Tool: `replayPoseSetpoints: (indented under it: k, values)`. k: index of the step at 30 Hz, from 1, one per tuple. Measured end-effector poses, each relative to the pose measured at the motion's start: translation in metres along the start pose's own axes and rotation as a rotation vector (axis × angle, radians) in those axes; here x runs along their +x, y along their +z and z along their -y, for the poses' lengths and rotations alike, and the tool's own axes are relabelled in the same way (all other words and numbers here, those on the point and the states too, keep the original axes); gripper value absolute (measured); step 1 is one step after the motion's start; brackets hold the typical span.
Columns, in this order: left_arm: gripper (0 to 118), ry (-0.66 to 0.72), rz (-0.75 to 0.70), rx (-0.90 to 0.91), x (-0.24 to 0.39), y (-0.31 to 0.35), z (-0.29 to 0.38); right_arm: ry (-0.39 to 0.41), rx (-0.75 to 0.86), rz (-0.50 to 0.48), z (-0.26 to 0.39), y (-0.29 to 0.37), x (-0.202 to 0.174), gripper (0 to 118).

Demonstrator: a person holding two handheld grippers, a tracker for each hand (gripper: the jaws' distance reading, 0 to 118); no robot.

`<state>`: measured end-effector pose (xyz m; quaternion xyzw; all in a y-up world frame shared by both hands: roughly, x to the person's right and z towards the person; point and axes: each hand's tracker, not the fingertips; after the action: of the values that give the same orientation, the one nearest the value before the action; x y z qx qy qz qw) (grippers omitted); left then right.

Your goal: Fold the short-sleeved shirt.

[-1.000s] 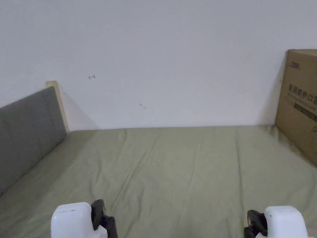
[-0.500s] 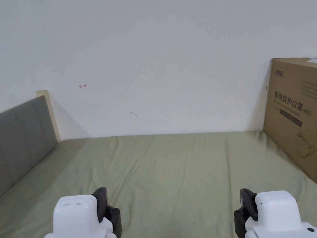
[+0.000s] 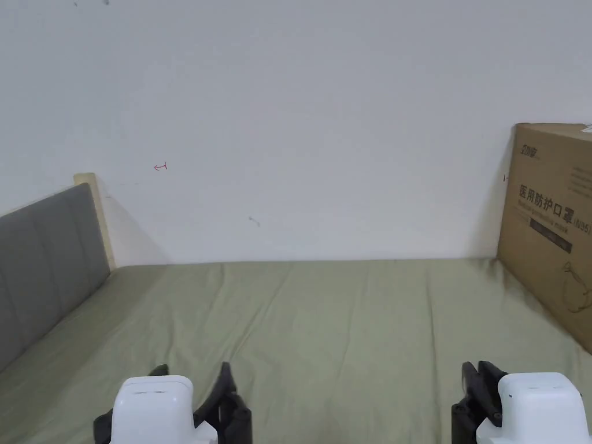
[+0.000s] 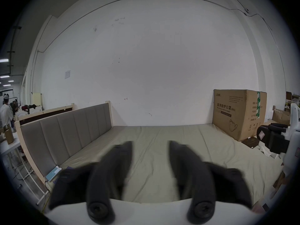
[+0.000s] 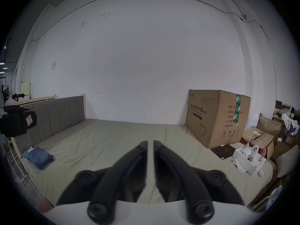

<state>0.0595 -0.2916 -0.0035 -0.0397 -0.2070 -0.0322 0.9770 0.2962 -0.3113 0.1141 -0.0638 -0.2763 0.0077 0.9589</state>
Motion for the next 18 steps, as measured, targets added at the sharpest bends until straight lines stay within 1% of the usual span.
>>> replayPoseSetpoints:
  k: [1, 2, 3, 4, 7, 12, 16, 18]
  values:
    - [91, 0.007, 0.014, -0.013, -0.001, -0.002, 0.000, -0.005, 0.006, 0.006, 0.000, 0.000, 0.001, 48]
    - [110, 0.019, 0.021, -0.020, -0.002, -0.005, 0.001, -0.014, 0.009, 0.005, 0.001, 0.000, 0.002, 79]
    - [118, 0.020, 0.024, -0.019, -0.003, -0.006, 0.001, -0.020, 0.007, 0.007, 0.001, 0.000, 0.003, 103]
    - [118, 0.018, 0.028, -0.012, -0.003, -0.004, 0.002, -0.024, 0.006, 0.007, 0.001, -0.001, 0.004, 118]
    - [118, -0.001, 0.052, -0.022, 0.000, -0.005, 0.000, -0.011, 0.032, 0.031, 0.000, 0.002, 0.003, 118]
    - [118, -0.026, 0.065, -0.033, 0.009, -0.004, -0.003, -0.005, 0.030, 0.032, -0.001, -0.001, 0.003, 118]
    - [118, 0.014, 0.081, -0.043, 0.007, -0.007, -0.007, -0.011, 0.035, 0.040, -0.002, -0.002, 0.005, 118]
    - [118, 0.004, 0.061, -0.061, 0.009, -0.010, -0.009, -0.009, 0.036, 0.048, -0.002, -0.002, 0.007, 118]
